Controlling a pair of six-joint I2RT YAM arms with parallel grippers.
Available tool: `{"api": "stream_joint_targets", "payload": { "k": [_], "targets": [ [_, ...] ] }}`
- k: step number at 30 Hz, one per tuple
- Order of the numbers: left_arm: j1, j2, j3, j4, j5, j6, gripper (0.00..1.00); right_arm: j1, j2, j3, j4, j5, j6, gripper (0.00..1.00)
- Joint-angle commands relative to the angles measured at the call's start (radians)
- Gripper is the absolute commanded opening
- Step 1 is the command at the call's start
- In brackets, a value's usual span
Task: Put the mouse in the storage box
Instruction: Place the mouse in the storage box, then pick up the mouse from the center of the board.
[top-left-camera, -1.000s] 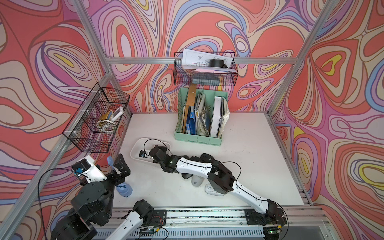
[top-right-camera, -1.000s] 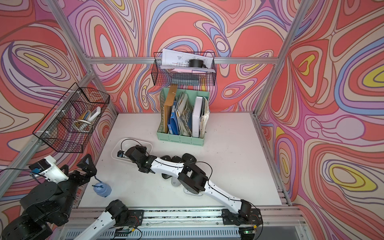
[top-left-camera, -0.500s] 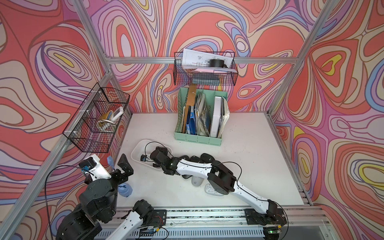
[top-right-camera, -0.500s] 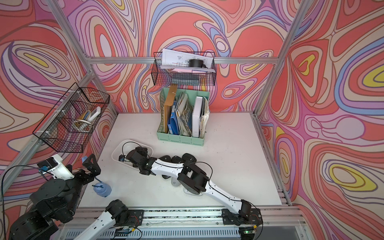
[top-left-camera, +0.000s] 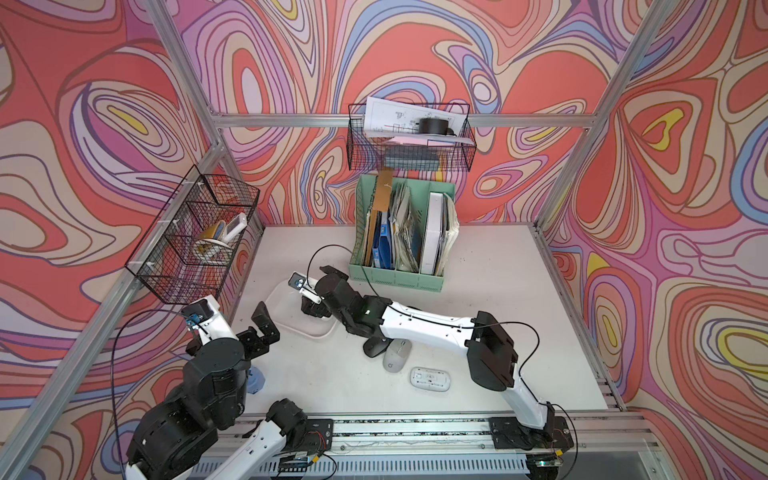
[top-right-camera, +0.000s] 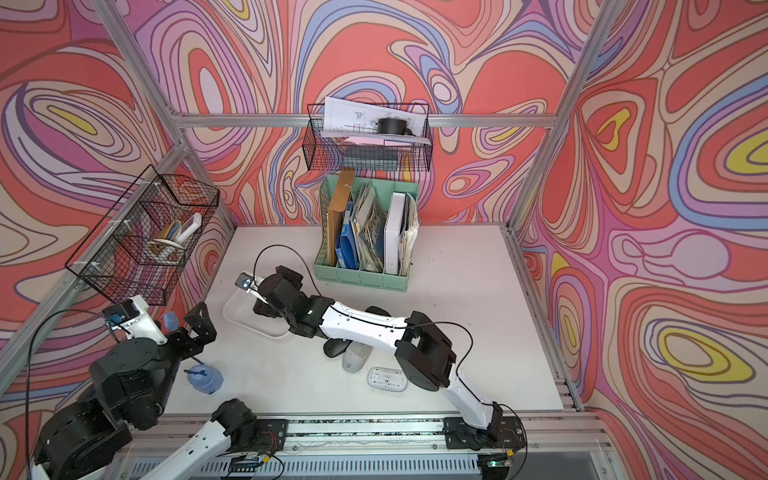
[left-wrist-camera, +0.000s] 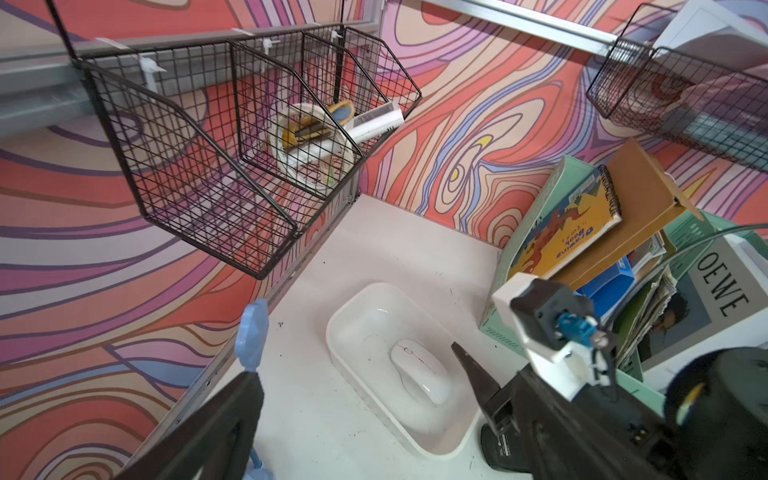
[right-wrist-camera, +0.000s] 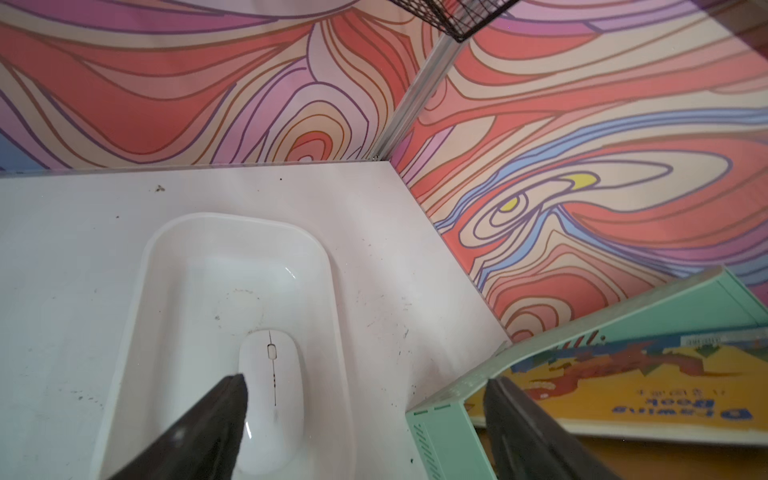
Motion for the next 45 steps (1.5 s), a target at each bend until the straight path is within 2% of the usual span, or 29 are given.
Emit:
{"api": "stream_joint_targets", "payload": {
  "k": [1, 5, 13, 17, 19, 24, 27, 32, 38, 45],
  "targets": [
    [0.004, 0.096, 0.000, -0.043, 0.120, -0.037, 0.99, -0.053, -0.143, -0.160, -0.018, 0.016, 0.228, 0.91],
    [0.004, 0.231, -0.020, -0.050, 0.263, -0.041, 0.99, -0.093, -0.315, -0.359, -0.059, 0.056, 0.362, 0.91],
    [0.004, 0.493, -0.013, 0.010, 0.656, 0.079, 0.99, -0.225, -0.650, -0.726, -0.171, 0.074, 0.664, 0.91],
    [-0.001, 0.661, 0.010, -0.025, 0.784, 0.036, 0.99, -0.305, -0.772, -0.845, -0.239, 0.070, 0.752, 0.91],
    [-0.032, 0.733, 0.012, -0.032, 0.794, -0.015, 0.99, -0.345, -0.822, -0.900, -0.254, 0.061, 0.776, 0.91],
    [-0.176, 0.913, 0.047, -0.001, 0.789, -0.148, 0.99, -0.444, -0.919, -0.999, -0.282, 0.040, 0.813, 0.91],
    [-0.223, 1.021, 0.100, 0.006, 0.769, -0.204, 0.98, -0.483, -0.952, -1.042, -0.274, 0.022, 0.821, 0.91],
    [-0.230, 1.159, 0.166, 0.077, 0.753, -0.299, 0.93, -0.490, -0.969, -1.094, -0.237, 0.017, 0.827, 0.91],
    [-0.232, 1.311, 0.238, 0.146, 0.776, -0.384, 0.93, -0.491, -0.999, -1.145, -0.208, 0.012, 0.828, 0.90],
    [-0.229, 1.420, 0.298, 0.145, 0.734, -0.455, 0.95, -0.491, -1.038, -1.187, -0.182, -0.008, 0.814, 0.91]
  ]
}}
